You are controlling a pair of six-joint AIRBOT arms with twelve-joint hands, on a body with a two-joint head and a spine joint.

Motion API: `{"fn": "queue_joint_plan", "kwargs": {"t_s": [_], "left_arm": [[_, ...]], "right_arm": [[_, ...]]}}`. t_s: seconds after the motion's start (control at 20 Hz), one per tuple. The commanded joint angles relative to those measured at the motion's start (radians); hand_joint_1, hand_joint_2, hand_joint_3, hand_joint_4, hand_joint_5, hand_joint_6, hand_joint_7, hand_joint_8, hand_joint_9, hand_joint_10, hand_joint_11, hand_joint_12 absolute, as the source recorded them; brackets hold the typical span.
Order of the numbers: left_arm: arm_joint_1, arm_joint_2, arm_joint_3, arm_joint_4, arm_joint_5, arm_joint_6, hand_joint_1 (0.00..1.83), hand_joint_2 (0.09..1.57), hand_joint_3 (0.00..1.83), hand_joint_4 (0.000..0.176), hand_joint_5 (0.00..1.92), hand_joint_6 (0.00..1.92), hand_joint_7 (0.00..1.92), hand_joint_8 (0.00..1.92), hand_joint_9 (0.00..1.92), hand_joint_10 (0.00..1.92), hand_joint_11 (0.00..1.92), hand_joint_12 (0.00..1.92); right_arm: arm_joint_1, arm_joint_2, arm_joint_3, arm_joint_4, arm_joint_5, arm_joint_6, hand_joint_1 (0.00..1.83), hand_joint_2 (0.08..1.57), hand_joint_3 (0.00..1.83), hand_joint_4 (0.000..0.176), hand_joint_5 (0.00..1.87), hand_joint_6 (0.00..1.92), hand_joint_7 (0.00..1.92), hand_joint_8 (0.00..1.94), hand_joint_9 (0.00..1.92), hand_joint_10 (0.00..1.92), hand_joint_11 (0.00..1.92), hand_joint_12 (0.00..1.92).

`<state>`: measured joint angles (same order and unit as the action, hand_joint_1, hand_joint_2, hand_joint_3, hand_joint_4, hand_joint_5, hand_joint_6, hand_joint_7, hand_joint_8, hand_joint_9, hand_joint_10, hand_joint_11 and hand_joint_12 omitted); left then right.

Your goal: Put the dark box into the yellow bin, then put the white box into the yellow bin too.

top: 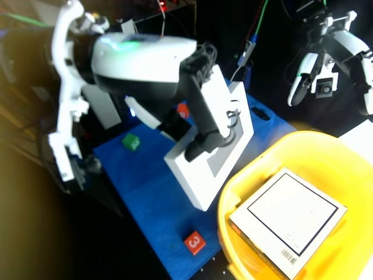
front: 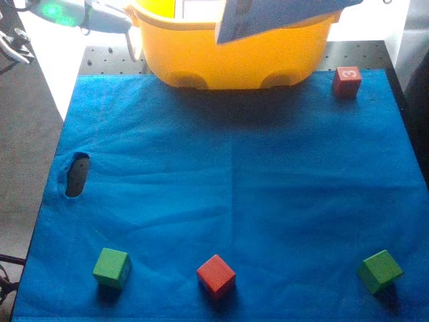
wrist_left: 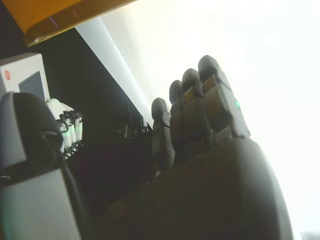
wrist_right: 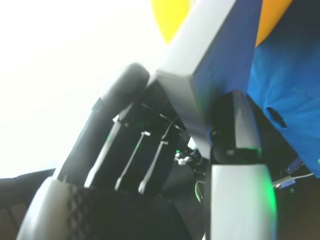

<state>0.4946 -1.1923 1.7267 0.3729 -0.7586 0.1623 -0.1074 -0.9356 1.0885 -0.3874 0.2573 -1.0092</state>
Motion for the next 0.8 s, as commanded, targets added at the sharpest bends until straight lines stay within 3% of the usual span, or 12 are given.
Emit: {"fn": "queue_joint_plan", "kwargs": {"t_s": [0.0, 0.05, 0.1, 0.3, 0.4, 0.5, 0.7, 0.75], "left_arm": [[-0.003, -0.003, 0.006, -0.046, -0.101, -0.002, 1.19, 0.84, 0.01, 0.096, 0.29, 0.00, 0.29, 0.00, 0.27, 0.00, 0.22, 0.09], [-0.003, -0.004, 0.006, -0.046, -0.102, -0.002, 1.18, 0.84, 0.01, 0.088, 0.29, 0.00, 0.29, 0.00, 0.27, 0.00, 0.23, 0.10], [-0.002, -0.005, 0.006, -0.046, -0.103, -0.002, 1.16, 0.85, 0.01, 0.104, 0.27, 0.00, 0.27, 0.00, 0.26, 0.00, 0.22, 0.10], [-0.002, -0.005, 0.001, -0.044, -0.110, -0.002, 1.15, 0.83, 0.00, 0.107, 0.31, 0.01, 0.31, 0.01, 0.29, 0.01, 0.27, 0.12], [-0.002, -0.005, -0.002, -0.044, -0.113, -0.002, 1.14, 0.82, 0.00, 0.114, 0.32, 0.01, 0.33, 0.01, 0.31, 0.02, 0.29, 0.13], [-0.002, -0.005, -0.005, -0.044, -0.117, -0.002, 1.13, 0.83, 0.00, 0.106, 0.31, 0.01, 0.33, 0.01, 0.32, 0.02, 0.30, 0.13], [-0.002, -0.005, -0.018, -0.045, -0.139, -0.002, 1.11, 0.81, 0.00, 0.128, 0.31, 0.01, 0.33, 0.01, 0.30, 0.00, 0.26, 0.11], [-0.002, -0.005, -0.020, -0.045, -0.143, -0.002, 1.09, 0.83, 0.01, 0.125, 0.29, 0.00, 0.34, 0.01, 0.32, 0.01, 0.27, 0.12]], "right_arm": [[0.025, -0.003, 0.007, -0.001, 0.116, -0.007, 1.28, 1.03, 0.00, 0.000, 1.09, 0.69, 1.27, 0.62, 1.30, 0.50, 1.06, 1.13], [0.033, -0.007, 0.013, -0.003, 0.115, -0.007, 1.28, 1.03, 0.00, 0.000, 1.09, 0.69, 1.30, 0.56, 1.33, 0.44, 1.06, 1.10], [0.039, -0.012, 0.022, -0.004, 0.113, -0.007, 1.28, 1.03, 0.00, 0.000, 1.08, 0.72, 1.28, 0.59, 1.35, 0.35, 1.07, 1.04], [0.068, -0.025, 0.049, -0.007, 0.088, -0.008, 1.28, 1.04, 0.00, 0.000, 1.06, 0.77, 1.29, 0.56, 1.41, 0.21, 1.11, 0.99], [0.087, -0.032, 0.062, -0.010, 0.074, -0.010, 1.27, 1.03, 0.00, 0.000, 1.09, 0.72, 1.29, 0.55, 1.40, 0.19, 1.07, 1.04], [0.110, -0.039, 0.077, -0.017, 0.060, -0.012, 1.28, 1.03, 0.00, 0.000, 1.10, 0.69, 1.29, 0.55, 1.42, 0.19, 1.07, 1.08], [0.123, -0.062, 0.117, -0.019, 0.058, -0.015, 1.27, 1.04, 0.00, 0.000, 1.06, 0.80, 1.26, 0.57, 1.41, 0.13, 1.08, 1.06], [0.124, -0.067, 0.126, -0.019, 0.058, -0.015, 1.27, 1.03, 0.00, 0.000, 1.10, 0.72, 1.25, 0.60, 1.44, 0.12, 1.11, 1.08]]}}
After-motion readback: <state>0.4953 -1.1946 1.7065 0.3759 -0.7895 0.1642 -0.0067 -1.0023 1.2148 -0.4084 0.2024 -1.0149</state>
